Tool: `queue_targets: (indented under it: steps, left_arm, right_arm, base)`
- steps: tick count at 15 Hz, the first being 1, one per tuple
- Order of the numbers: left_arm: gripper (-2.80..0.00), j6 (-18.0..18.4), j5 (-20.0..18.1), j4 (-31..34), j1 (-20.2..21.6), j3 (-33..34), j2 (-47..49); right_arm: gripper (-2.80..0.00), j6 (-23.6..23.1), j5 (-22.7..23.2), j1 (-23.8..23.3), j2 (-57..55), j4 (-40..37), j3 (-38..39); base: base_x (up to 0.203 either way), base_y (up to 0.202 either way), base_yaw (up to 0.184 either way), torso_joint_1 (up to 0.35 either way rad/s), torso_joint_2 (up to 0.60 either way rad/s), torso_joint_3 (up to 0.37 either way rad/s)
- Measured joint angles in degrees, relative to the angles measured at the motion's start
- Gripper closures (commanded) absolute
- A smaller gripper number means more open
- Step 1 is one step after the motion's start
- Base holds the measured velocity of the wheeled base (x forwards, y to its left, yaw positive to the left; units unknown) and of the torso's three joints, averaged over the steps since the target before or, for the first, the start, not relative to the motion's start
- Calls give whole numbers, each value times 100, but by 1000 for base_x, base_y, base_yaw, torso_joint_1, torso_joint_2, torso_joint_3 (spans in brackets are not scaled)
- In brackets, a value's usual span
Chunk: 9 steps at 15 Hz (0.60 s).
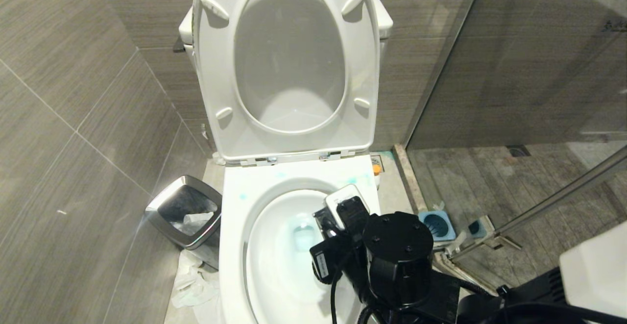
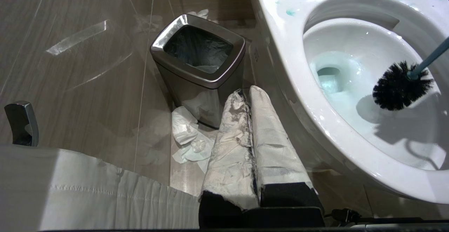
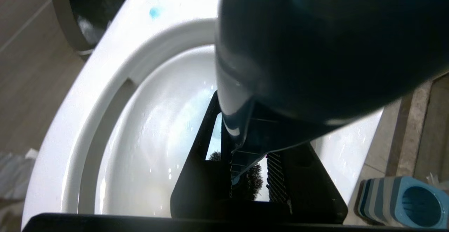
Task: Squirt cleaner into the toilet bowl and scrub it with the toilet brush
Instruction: Scrub the toilet bowl
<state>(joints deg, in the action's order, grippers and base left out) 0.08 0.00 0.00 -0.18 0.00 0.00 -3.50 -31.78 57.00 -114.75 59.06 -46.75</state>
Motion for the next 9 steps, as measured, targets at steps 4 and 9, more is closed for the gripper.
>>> queue_targets:
  steps: [4,9]
  left_arm:
    - [0,-1,0,0,0,0,0]
    - [0,1,-2,0,0,0,0]
  right_arm:
    - [0,-39,-2,-94,-285,-123,-790]
    - [0,-72,48,-352,-1006,-521,-1973]
  base:
    - [0,0,0,0,0,0]
    - [0,0,0,0,0,0]
